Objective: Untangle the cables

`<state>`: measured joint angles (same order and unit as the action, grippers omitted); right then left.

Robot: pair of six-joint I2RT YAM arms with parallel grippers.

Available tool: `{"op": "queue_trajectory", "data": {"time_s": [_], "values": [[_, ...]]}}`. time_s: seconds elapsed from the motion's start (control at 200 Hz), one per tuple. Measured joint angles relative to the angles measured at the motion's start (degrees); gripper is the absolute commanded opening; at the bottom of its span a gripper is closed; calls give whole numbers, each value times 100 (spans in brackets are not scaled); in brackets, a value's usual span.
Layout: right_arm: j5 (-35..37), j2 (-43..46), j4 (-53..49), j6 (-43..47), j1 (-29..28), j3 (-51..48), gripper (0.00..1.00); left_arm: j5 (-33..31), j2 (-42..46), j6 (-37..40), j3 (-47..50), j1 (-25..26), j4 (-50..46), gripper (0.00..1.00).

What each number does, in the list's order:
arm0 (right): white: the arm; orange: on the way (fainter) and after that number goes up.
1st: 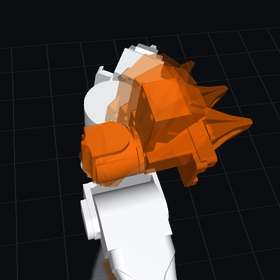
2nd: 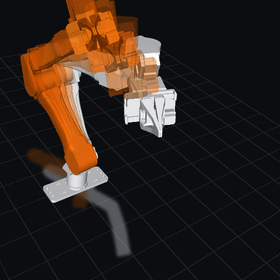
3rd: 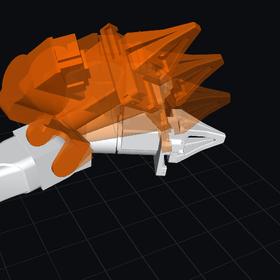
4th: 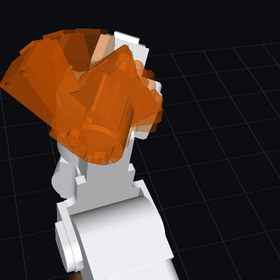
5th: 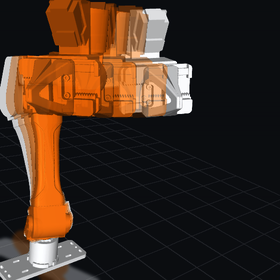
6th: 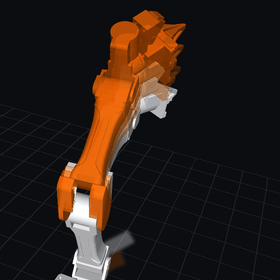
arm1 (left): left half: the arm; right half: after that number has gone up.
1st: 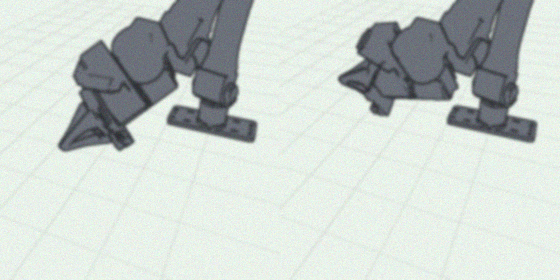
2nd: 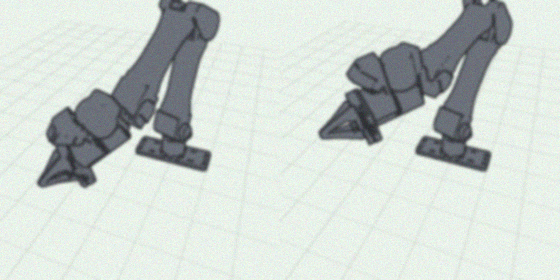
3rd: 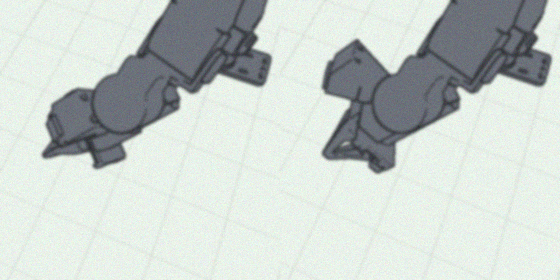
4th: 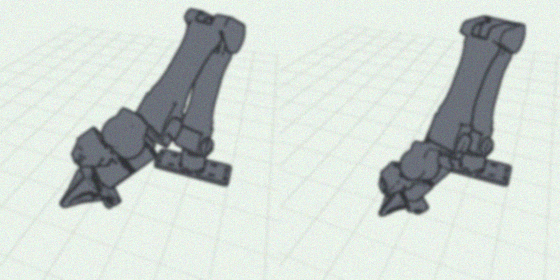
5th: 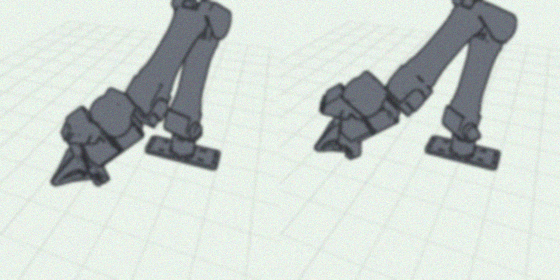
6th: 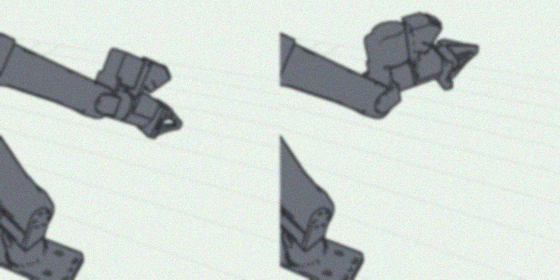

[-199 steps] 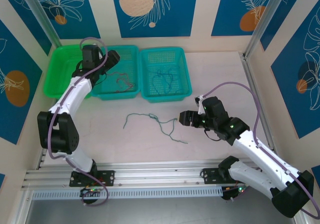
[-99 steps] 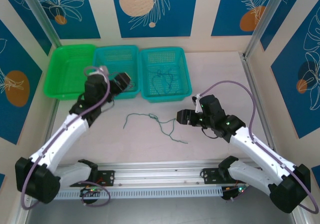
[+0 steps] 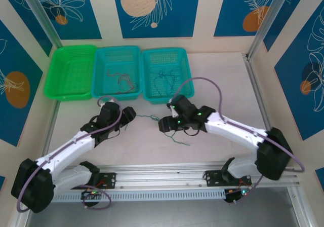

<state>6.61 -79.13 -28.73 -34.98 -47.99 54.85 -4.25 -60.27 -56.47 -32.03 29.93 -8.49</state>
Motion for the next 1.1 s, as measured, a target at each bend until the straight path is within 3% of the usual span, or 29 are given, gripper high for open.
{"op": "queue_trajectory", "data": {"time_s": [0.265, 0.45, 0.635, 0.71, 0.84, 0.925, 1.1], "values": [[999, -1729, -92, -11, -479, 702, 68, -566, -1102, 1043, -210, 0, -225, 73], [1145, -2422, -85, -4, -494, 920, 46, -586, -1950, 1915, -601, 0, -264, 73], [1202, -2573, -111, -37, -492, 970, 30, -658, -2601, 2282, -822, 0, -208, 68], [1182, -2573, -116, -66, -494, 968, 22, -782, -2811, 2382, -839, 0, -105, 61], [1158, -2573, -109, -83, -494, 960, 18, -997, -2916, 2498, -866, -4, -76, 36], [1123, -2559, -72, -98, -492, 909, 3, -1119, -2986, 2557, -909, -4, -42, 17], [955, -2446, 44, -85, -417, 776, 0, -1239, -3051, 2527, -970, 7, 37, 3]]}}
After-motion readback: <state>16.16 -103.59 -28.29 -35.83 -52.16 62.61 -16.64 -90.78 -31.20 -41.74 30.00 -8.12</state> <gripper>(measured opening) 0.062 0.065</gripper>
